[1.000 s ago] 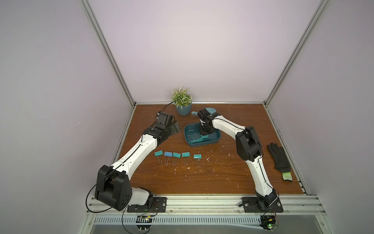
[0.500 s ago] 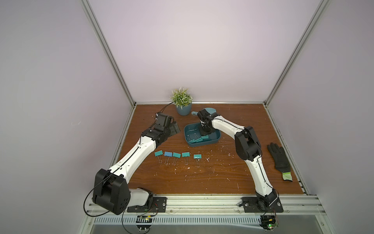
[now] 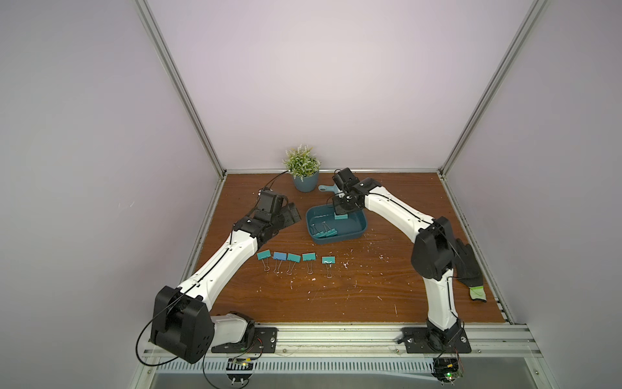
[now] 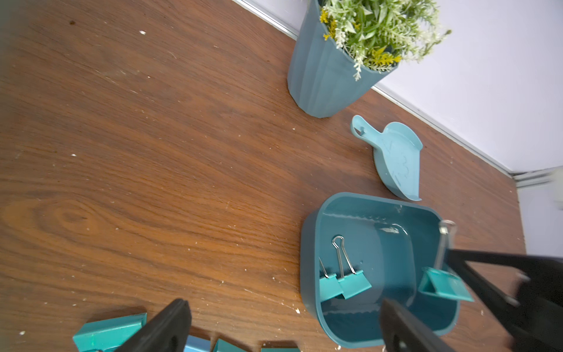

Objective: Take out the binder clips from the storage box
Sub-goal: Pick up the binder clip from the storage box, then place the binder clip at the center of the board.

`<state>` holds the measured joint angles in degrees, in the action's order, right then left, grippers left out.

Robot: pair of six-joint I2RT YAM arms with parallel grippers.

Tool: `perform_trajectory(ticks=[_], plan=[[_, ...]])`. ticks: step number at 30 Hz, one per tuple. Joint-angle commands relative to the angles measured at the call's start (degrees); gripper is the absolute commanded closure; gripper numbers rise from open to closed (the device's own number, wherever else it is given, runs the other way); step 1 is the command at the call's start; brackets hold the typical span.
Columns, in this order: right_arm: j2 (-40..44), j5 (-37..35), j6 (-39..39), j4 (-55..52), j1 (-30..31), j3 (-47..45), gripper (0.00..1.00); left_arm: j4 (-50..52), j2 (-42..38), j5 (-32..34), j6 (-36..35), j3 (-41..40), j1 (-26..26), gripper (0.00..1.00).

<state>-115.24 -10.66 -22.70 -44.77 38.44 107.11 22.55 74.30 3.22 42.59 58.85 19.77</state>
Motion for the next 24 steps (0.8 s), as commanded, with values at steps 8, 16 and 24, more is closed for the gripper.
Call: perform_trajectory(ticks=[8,16,24], plan=[[17.6,1.2,-13.0,7.3,7.5,-29.1,1.0,-1.1,-5.3,-3.0,-2.6,-3.3,-0.7,0.0],[18.3,3.3,-17.3,15.7,9.3,-41.7,1.0,1.2,-8.7,-3.2,-3.0,-4.2,-0.7,0.0],[13.9,4.8,-16.8,20.1,9.3,-44.3,1.0,3.3,-10.8,-2.5,-2.5,-3.7,-0.7,0.0]])
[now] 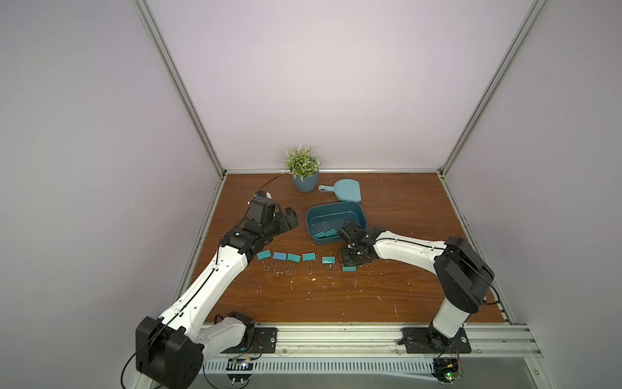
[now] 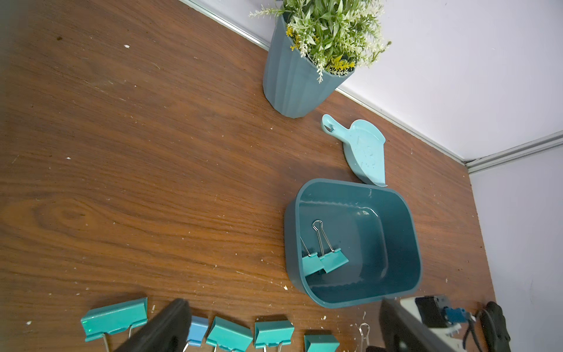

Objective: Take out the binder clips from the storage box
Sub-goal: Place the binder clip at the center of the board, then pick up the binder clip from the storage box.

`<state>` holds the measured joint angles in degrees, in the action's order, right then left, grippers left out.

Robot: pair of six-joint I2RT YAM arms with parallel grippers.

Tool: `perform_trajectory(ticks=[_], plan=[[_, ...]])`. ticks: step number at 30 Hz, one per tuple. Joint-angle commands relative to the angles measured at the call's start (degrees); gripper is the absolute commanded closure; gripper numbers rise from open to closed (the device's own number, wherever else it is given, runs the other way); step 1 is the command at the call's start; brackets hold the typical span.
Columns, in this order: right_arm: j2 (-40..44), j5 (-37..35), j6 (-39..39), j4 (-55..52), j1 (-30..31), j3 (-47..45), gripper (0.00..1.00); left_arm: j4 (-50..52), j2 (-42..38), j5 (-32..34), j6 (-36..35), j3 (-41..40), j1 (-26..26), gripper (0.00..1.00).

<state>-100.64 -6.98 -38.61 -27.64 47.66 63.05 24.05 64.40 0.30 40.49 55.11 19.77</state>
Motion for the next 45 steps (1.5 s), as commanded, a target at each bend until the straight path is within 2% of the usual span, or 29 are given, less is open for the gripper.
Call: perform_trajectory(ticks=[1,5,6,9,10,18,25,33,37,45], plan=[[-0.9,1.3,-1.0,3.3,0.1,-0.5,1.0,1.9,-1.1,0.6,-0.5,0.0,-0.7,0.0],[-1.4,2.1,-0.9,4.0,0.2,-0.5,1.0,2.1,-1.3,0.8,-0.4,0.1,-0.7,0.0],[-1.5,2.2,-0.7,3.8,0.3,-0.3,0.96,2.1,-1.2,0.9,-0.4,0.2,-0.7,0.0],[-0.9,1.4,0.0,1.5,0.5,1.6,0.7,2.0,-0.5,0.9,-0.5,0.6,-0.7,0.0],[-0.5,1.1,0.4,0.4,0.5,2.8,0.66,2.0,-0.2,1.0,-0.7,0.8,-0.7,0.0],[-0.4,-1.3,6.3,-7.8,0.8,17.2,0.65,0.1,2.7,1.1,-1.5,1.0,-0.7,0.0],[-13.4,-4.0,13.4,-14.6,-0.2,36.4,0.69,-2.8,5.8,0.6,-3.0,1.1,-0.7,0.0],[-26.5,-3.3,17.7,-19.1,-2.5,51.7,0.73,-4.3,8.6,0.7,-4.8,2.2,-0.8,0.0],[-30.1,-2.7,18.8,-20.5,-3.9,55.5,0.73,-4.8,9.6,0.8,-5.4,2.7,-1.0,0.0],[-33.3,-1.8,20.8,-20.5,-5.9,55.9,0.74,-5.1,11.9,0.6,-6.1,3.9,-1.5,0.0]])
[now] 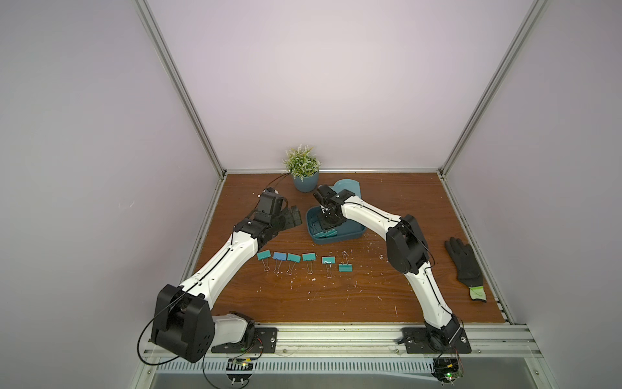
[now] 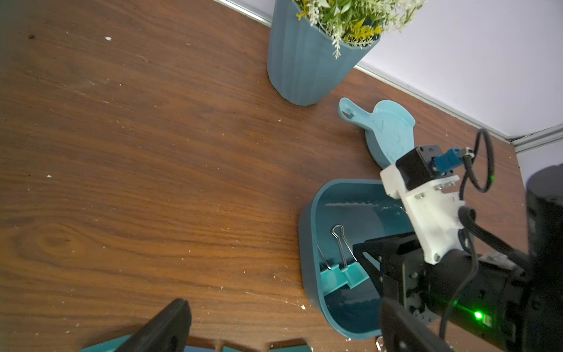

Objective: Take out the binder clips from the storage box
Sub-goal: Pick up the binder clip from the storage box.

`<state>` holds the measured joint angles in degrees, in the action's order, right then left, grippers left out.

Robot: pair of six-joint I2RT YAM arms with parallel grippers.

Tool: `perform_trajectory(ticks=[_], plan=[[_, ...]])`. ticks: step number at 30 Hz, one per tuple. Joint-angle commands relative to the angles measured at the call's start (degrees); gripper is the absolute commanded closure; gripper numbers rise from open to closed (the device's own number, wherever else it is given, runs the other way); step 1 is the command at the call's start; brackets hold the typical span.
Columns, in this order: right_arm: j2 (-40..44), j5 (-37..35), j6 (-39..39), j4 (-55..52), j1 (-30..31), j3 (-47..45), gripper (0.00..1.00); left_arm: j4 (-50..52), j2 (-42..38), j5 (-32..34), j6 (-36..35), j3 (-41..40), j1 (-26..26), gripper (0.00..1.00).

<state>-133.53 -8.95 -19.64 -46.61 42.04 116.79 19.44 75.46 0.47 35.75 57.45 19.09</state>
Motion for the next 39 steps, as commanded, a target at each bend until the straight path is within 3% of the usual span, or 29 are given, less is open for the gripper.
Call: perform_trajectory(ticks=[1,17,22,39], plan=[[-0.8,0.4,1.9,-1.6,-0.4,2.5,0.74,-0.5,1.1,0.4,-1.3,1.8,-0.9,0.0],[-6.1,2.9,2.8,-2.0,-0.4,5.5,0.71,-0.3,2.0,0.4,-1.4,2.2,-1.7,0.0],[-6.4,2.2,2.4,-2.0,-0.3,5.5,0.99,0.1,1.8,0.4,-1.5,2.3,-1.8,0.0],[4.2,-0.9,-0.4,-4.0,-2.1,8.4,1.0,-0.6,0.5,-1.6,0.0,1.0,-1.9,0.0]])
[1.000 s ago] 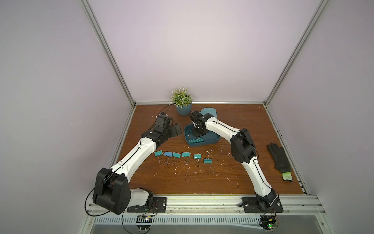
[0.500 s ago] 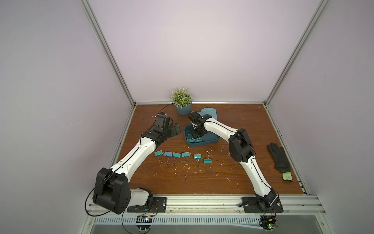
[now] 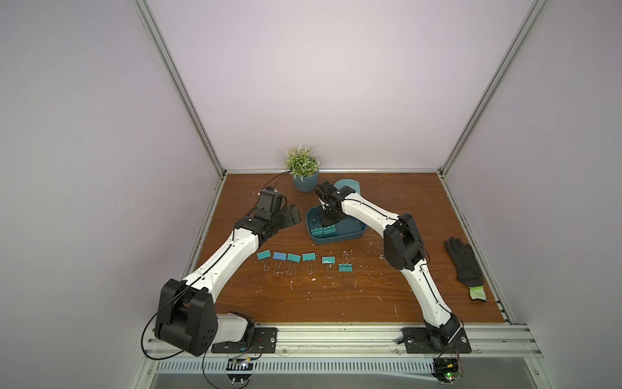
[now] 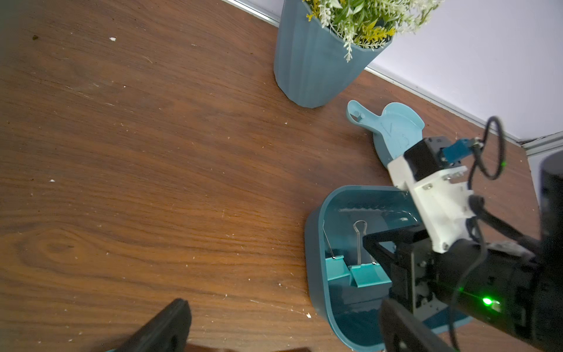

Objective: Take out the binder clips from the storage box
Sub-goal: Pick up the binder clip from the storage box, then place the binder clip at the center of the board.

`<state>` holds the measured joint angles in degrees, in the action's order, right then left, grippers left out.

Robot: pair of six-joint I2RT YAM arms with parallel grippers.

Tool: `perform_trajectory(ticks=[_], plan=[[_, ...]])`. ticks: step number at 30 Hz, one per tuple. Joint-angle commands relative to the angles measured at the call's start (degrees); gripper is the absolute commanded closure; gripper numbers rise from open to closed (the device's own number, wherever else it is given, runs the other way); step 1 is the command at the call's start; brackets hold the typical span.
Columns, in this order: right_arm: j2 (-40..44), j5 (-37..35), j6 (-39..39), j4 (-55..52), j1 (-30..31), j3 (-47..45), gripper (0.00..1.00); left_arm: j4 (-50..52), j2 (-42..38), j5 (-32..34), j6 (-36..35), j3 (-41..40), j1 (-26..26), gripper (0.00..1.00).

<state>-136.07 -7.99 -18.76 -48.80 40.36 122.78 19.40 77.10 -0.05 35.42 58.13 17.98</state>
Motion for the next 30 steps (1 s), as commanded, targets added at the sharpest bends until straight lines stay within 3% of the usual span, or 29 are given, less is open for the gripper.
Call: perform_trajectory(ticks=[1,8,20,30], plan=[[7.7,-1.9,-1.4,-2.0,-0.5,2.0,1.0,-0.9,-1.4,-1.4,0.4,-0.1,-0.7,0.0],[17.6,-2.9,-3.5,-1.0,-0.4,-7.6,1.0,-2.1,-2.4,-3.4,1.6,-2.2,-0.8,0.0],[41.6,-0.8,-11.0,10.9,-0.5,-48.1,1.0,-2.3,-2.1,-4.7,2.2,-3.7,1.2,0.0],[43.9,0.5,-12.6,21.4,-0.4,-64.6,1.0,-1.3,2.3,-2.6,3.3,-2.0,5.7,0.05]])
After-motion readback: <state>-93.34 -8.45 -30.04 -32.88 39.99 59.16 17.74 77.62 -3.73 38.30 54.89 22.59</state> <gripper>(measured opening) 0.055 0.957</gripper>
